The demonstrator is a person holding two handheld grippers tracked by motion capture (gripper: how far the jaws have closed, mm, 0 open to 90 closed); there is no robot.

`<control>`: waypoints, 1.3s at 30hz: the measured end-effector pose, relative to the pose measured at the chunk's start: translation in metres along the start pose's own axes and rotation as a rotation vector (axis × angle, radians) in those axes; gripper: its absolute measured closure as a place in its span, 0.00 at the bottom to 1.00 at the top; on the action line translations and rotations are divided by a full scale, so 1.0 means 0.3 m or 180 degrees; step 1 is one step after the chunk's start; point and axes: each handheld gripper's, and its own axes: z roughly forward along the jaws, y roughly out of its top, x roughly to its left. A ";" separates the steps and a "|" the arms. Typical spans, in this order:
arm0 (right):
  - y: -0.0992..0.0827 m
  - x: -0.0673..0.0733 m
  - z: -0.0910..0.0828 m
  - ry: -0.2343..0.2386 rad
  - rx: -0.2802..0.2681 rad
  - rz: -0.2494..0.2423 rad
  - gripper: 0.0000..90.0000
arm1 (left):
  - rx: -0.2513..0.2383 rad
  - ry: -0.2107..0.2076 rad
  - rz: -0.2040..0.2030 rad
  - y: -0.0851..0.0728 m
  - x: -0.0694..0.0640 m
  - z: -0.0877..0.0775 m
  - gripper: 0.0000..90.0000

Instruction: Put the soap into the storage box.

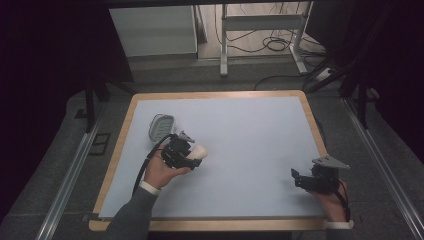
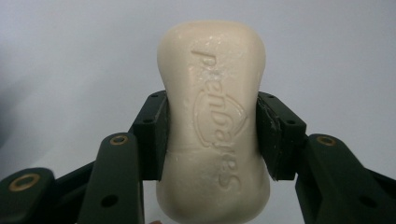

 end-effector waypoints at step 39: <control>-0.005 -0.004 0.008 -0.0021 0.0038 0.0016 0.09 | -0.0080 0.0284 -0.0353 -0.021 0.208 -0.104 0.55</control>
